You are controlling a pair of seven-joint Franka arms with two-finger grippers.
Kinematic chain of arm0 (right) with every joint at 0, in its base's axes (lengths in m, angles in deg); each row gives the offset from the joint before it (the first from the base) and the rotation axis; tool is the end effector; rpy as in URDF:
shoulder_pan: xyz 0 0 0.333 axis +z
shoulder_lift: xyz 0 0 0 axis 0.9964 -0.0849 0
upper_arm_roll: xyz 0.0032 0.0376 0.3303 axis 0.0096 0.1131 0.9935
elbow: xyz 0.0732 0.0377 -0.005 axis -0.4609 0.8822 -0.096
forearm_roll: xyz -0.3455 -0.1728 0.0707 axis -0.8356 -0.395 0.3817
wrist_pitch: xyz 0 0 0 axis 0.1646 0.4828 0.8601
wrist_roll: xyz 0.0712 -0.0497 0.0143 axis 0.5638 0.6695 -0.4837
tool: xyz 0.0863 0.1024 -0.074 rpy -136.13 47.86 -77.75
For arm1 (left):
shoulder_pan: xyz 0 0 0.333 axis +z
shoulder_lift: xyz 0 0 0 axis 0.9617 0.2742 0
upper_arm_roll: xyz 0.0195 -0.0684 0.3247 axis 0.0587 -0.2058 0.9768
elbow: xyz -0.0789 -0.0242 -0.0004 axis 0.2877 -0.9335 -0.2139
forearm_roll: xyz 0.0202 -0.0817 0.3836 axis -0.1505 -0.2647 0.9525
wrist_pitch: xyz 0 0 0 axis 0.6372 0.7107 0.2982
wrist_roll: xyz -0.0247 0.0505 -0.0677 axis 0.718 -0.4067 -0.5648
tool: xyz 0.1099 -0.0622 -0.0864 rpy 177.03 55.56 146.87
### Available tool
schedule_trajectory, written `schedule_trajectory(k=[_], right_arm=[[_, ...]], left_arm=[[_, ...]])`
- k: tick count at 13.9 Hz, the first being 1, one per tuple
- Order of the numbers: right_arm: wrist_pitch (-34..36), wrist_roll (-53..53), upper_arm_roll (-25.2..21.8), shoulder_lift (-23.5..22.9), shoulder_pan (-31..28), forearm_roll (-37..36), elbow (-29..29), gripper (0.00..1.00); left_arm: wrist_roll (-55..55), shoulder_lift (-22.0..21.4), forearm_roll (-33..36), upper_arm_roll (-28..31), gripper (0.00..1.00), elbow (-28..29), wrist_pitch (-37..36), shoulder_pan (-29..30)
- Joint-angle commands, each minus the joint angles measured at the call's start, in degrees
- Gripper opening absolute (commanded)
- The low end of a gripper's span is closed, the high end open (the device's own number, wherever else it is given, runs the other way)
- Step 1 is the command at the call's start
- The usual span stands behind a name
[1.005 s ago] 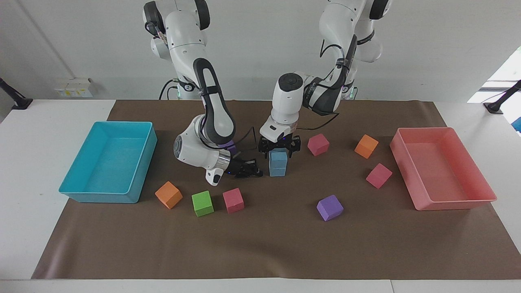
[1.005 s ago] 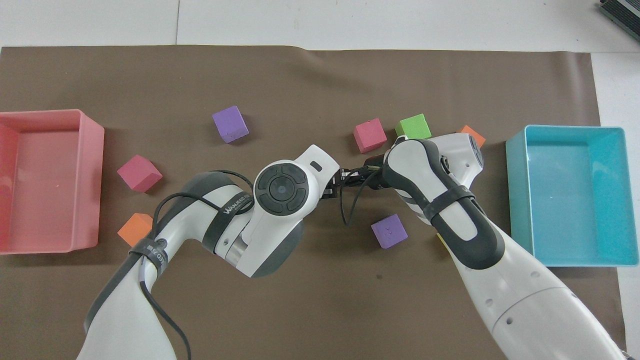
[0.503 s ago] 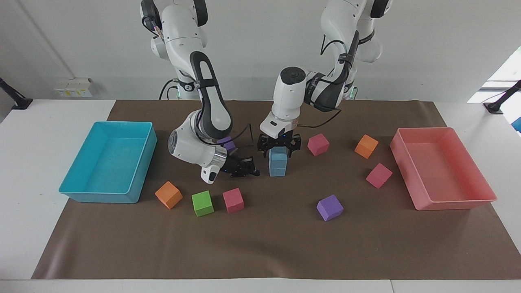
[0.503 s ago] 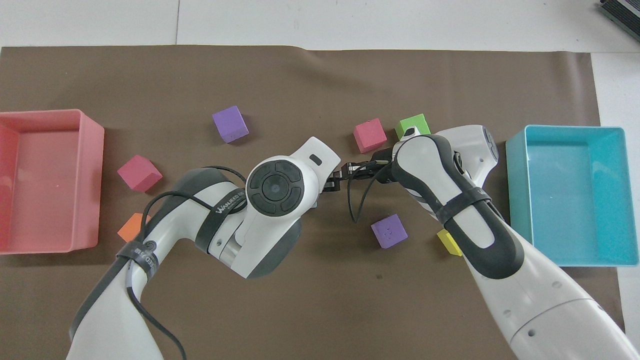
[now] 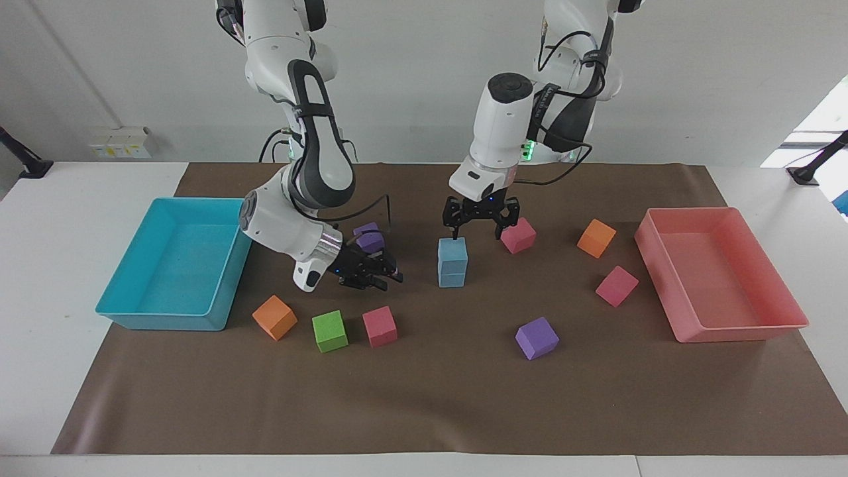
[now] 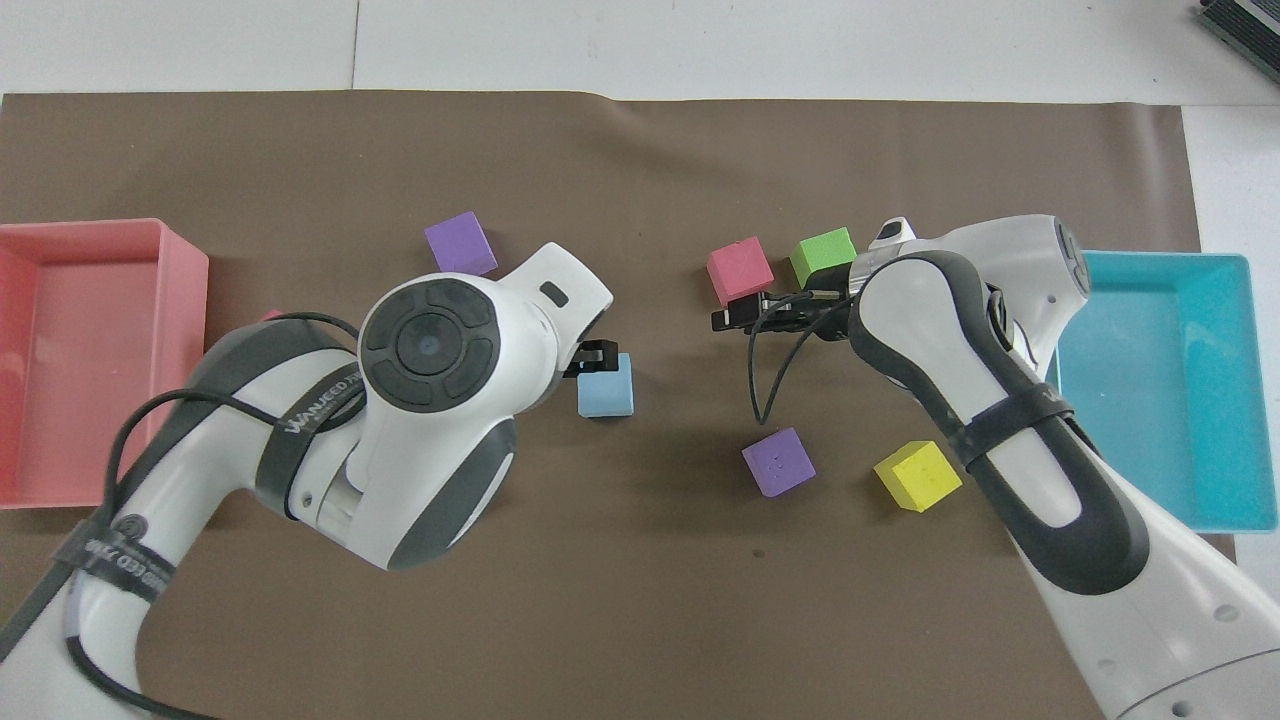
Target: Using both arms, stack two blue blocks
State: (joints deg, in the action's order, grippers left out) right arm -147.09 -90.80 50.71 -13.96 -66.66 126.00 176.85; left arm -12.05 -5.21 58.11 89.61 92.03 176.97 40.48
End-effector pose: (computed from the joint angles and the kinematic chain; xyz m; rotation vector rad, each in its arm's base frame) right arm 0.6243 0.1932 0.3204 -2.4553 -0.0703 -0.0477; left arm 0.5205 -0.3339 0.4474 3.0785 -0.0559 0.1933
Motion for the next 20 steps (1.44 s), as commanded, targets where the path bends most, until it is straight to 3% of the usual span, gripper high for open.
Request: schedule_trajectory(k=[1,6,10,14,17,20], right_arm=[[3.63,7.42,0.24,4.04,-2.64,-10.60,-0.70,1.00],[7.42,13.07,-0.46,7.29,-4.32,-32.40,-3.43,1.00],[14.69,14.75,-0.38,8.53,-8.35,-43.93,-7.98,1.00],[19.28,14.75,-0.99,10.80,-12.92,-46.93,-10.20,1.00],[21.83,14.75,-1.08,14.32,-14.51,-48.61,-10.29,1.00],[27.17,14.75,-1.08,15.91,-15.57,-49.93,-14.40,1.00]], left_arm=[[8.49,-4.58,0.88,-0.36,1.00,1.76,-5.26,5.54],[24.30,-8.37,0.79,-0.36,1.00,1.76,-9.14,18.11],[31.44,-8.82,0.53,-0.09,1.00,0.01,-10.03,26.47],[40.50,-8.55,0.18,0.00,1.00,-6.57,-16.43,31.30],[41.13,-8.38,0.09,0.00,1.00,-12.20,-22.41,32.02],[41.04,-8.11,0.09,-0.18,1.00,-15.98,-27.06,31.93]])
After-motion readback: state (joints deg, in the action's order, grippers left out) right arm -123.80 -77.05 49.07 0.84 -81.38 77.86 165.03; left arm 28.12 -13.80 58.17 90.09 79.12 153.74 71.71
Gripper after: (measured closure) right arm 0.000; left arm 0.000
